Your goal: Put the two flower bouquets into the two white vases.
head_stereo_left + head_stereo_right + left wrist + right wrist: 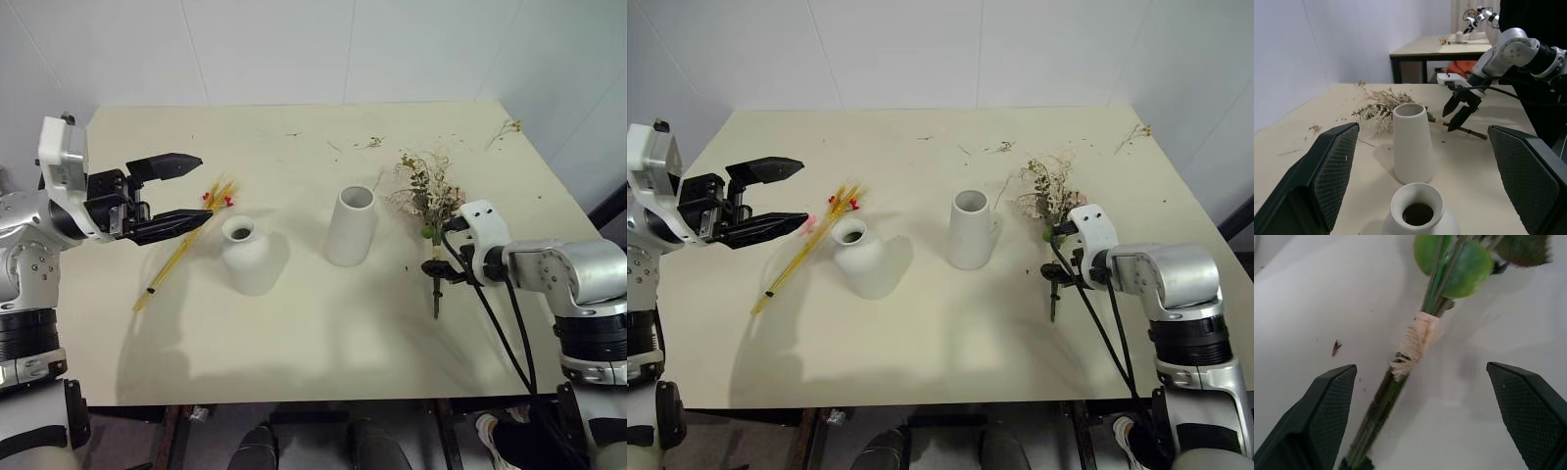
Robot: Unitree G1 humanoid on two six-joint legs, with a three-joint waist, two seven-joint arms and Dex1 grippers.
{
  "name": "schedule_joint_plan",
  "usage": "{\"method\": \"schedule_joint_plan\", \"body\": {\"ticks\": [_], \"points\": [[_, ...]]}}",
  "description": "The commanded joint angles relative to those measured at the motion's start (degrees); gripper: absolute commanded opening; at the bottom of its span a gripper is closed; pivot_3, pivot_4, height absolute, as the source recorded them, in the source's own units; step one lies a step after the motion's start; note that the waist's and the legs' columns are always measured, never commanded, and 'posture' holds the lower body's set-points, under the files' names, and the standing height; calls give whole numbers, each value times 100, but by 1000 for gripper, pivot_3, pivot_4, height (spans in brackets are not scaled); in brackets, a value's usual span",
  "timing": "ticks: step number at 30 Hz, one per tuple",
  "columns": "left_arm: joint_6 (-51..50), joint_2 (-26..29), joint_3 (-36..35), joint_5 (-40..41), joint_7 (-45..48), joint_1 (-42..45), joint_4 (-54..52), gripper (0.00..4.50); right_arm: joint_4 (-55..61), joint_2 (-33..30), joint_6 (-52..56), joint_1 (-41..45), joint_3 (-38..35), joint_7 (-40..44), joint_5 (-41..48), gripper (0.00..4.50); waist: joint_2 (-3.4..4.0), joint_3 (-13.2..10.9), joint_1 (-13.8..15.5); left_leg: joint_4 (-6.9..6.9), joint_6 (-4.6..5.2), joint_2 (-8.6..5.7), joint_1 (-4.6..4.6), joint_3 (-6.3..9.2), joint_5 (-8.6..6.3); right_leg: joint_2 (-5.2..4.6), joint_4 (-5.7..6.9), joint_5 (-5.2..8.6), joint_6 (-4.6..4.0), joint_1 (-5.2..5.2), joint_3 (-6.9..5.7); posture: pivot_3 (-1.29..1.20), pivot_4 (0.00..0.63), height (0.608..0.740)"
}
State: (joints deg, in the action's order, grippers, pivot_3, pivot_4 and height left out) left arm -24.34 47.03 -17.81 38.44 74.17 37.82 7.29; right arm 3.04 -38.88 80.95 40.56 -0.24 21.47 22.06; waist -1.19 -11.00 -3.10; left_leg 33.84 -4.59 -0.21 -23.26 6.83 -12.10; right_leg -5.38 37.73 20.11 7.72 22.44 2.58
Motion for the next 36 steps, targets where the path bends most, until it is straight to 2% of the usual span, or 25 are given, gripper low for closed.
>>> {"method": "schedule_joint_plan", "body": {"ticks": [1, 6, 7, 9, 19, 28, 34, 36], "points": [[-102, 103, -32, 48, -160, 5, -265, 4490, -166, 80, -256, 252, -17, -59, -162, 4500, 0, 0, 1, 0, 0, 0, 0, 0, 0, 0, 0, 0, 0, 0, 0, 0, 150, 740], [-183, 137, -15, 16, -267, -65, -348, 4490, -561, 137, -497, 405, 92, -38, -353, 4500, 0, 0, 4, -1, 0, 0, 0, 0, 0, 0, -2, 0, 0, 0, 0, 0, 150, 740], [-207, 150, -3, -6, -300, -91, -369, 4500, -635, 146, -494, 439, 99, -63, -394, 4112, 0, 0, 4, -2, 0, 0, 0, 0, 0, 0, -3, 0, 0, 0, 0, 0, 150, 740], [-235, 168, 14, -35, -341, -150, -407, 4500, -716, 178, -480, 471, 89, -86, -438, 3615, 0, 0, 2, -3, 0, -1, 0, 0, 0, 0, -4, 0, 0, 0, 0, 0, 150, 740], [-178, 135, 80, -58, -401, -190, -401, 4500, -445, 224, -610, 379, 76, -164, -611, 182, 0, 0, 9, 1, 0, -1, 0, -1, 0, 0, -3, -1, 2, -1, 1, 0, 150, 740], [-119, 85, 215, -84, -344, -36, -191, 4500, -361, 278, -1910, 892, -537, -612, -1024, 123, 0, 0, -7, -6, 0, -1, -2, -6, 0, 0, -7, -1, 2, 5, 5, 0, 150, 740], [-53, -7, 367, -96, -266, 151, -9, 4500, -771, 526, -3157, 1553, -751, -1164, -1411, 123, 1, 0, -7, -9, 0, -1, -1, -8, 0, -1, -7, -1, 2, 6, 6, 0, 150, 740], [-40, -24, 401, -92, -235, 165, 45, 4500, -764, 715, -3929, 1815, -828, -1290, -1447, 123, 0, 0, -9, -13, 0, -1, -1, -8, 0, -1, -10, -1, 2, 6, 6, 0, 150, 740]]}}
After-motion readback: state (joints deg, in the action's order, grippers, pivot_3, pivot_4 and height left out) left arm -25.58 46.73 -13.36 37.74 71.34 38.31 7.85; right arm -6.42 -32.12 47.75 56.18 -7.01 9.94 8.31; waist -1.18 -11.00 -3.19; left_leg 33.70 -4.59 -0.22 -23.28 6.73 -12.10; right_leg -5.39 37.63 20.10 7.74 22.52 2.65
